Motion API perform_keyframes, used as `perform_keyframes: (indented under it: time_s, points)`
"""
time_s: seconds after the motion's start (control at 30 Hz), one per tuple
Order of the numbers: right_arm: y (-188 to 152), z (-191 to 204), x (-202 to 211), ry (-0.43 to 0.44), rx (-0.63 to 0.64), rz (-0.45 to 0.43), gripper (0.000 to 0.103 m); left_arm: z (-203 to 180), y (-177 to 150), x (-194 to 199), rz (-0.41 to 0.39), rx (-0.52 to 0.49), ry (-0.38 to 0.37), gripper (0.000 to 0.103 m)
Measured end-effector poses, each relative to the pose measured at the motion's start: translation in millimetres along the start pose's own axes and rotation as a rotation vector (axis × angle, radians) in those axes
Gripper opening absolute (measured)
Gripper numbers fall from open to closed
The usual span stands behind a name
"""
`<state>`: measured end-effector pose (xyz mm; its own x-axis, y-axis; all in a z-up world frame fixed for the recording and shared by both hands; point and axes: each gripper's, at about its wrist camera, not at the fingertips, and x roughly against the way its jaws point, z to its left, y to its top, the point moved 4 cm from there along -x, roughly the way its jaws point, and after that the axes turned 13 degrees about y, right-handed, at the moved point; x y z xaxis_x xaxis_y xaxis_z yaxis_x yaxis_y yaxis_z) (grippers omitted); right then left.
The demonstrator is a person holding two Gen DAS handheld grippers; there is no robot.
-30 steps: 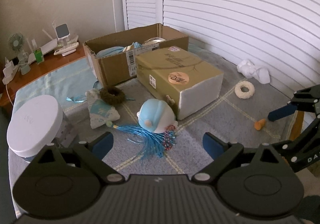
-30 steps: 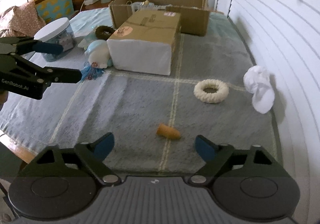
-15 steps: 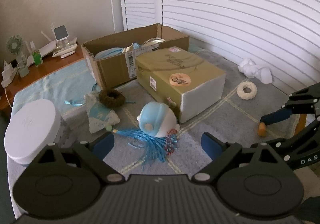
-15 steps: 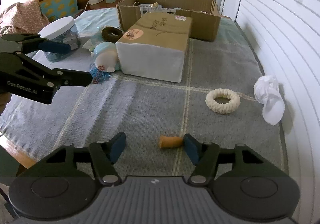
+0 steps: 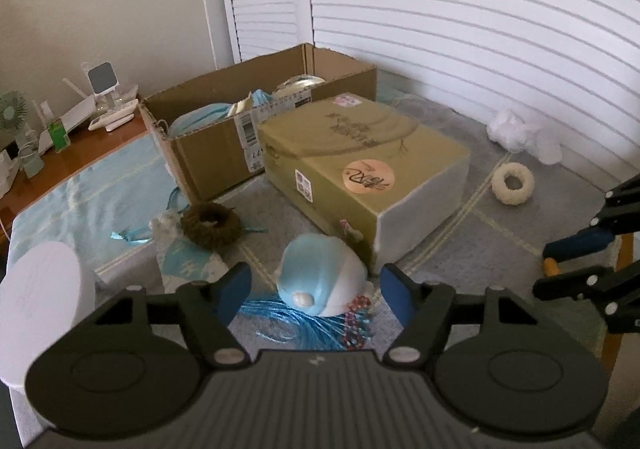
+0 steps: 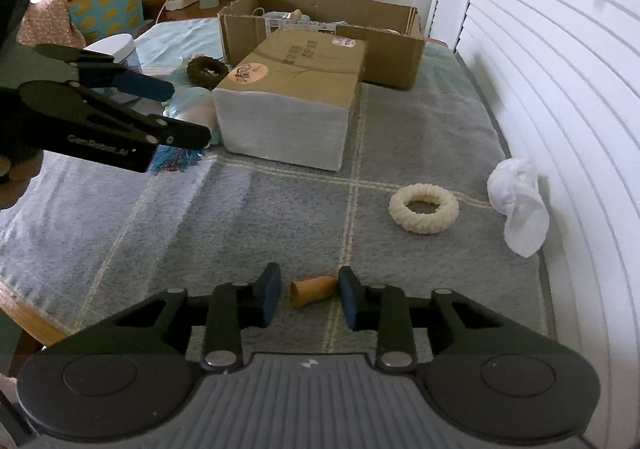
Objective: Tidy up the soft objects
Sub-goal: 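Grasp the small orange toy with the right tool while the left tool grasps the blue plush ball, then carry the orange toy into the cardboard box and open the right tool while the left holds the plush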
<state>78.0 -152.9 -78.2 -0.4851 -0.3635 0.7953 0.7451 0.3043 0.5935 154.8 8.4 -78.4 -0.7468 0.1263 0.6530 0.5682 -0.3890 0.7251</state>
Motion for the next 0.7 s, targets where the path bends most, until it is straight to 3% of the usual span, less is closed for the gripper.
perform_keyframes:
  time_s: [0.17, 0.7]
  points:
    - [0.2, -0.9, 0.1, 0.001, 0.001, -0.002, 0.029, -4.1, -0.4, -6.7, 0.019, -0.01, -0.022, 0.054]
    - [5.4, 0.1, 7.8, 0.012, 0.018, -0.011, 0.028, 4.3, 5.5, 17.0, 0.029, 0.024, -0.032, 0.051]
